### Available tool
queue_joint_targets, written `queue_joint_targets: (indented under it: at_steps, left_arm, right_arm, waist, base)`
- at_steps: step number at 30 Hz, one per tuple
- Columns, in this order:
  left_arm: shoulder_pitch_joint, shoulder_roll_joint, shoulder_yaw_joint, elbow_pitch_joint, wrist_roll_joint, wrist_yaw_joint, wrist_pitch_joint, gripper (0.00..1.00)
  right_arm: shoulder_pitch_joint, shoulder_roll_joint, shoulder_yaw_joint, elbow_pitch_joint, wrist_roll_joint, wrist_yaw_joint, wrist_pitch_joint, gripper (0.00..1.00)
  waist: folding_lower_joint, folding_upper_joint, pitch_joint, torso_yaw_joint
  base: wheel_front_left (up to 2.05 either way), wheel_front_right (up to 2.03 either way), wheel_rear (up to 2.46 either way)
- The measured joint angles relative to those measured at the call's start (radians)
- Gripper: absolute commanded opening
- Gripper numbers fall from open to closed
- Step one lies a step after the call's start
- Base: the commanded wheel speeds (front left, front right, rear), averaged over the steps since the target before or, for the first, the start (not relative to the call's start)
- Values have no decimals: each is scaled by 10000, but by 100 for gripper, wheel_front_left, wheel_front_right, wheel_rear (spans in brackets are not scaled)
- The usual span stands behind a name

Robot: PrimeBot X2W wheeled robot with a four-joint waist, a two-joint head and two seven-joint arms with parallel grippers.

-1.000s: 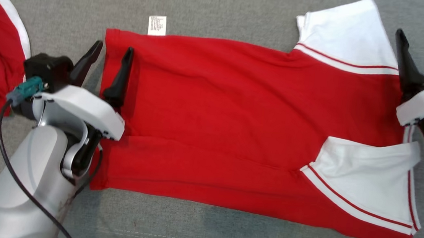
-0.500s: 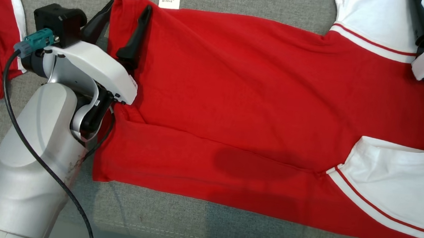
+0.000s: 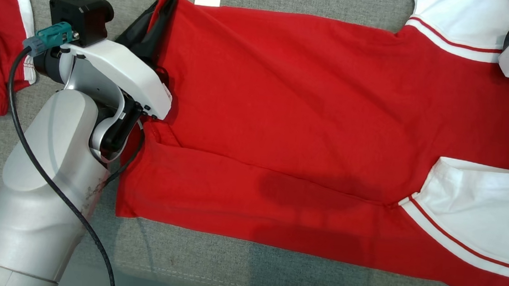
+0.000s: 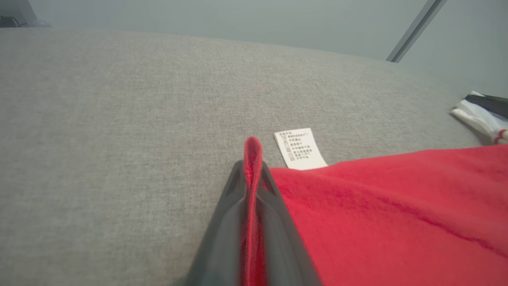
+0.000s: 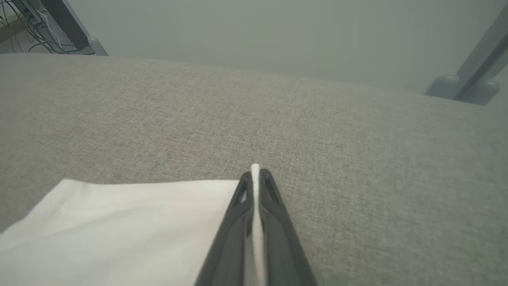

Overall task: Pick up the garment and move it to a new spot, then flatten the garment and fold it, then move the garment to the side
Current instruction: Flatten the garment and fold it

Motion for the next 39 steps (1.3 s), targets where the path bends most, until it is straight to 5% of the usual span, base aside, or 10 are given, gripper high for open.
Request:
queue_joint_targets:
  at_steps: [9, 27, 39]
  left_arm:
    - [73, -111, -42, 46, -337, -35, -46, 0]
    - [498, 153, 205, -646, -616, -27, -357, 0]
    - [1354, 408, 253, -1816, -616, 203, -629, 0]
  right_arm:
    - [18, -121, 293, -194, 1300, 0, 13, 0]
    - [557, -1778, 947, -2564, 3101, 0, 391, 0]
    - [1173, -2638, 1455, -4330, 3643, -2, -874, 0]
  waist:
    - [1, 0, -358, -76]
    - [0, 0, -1123, -252]
    - [0, 0, -1359, -309]
  base:
    - [0, 0, 0]
    - [0, 0, 0]
    - [0, 0, 0]
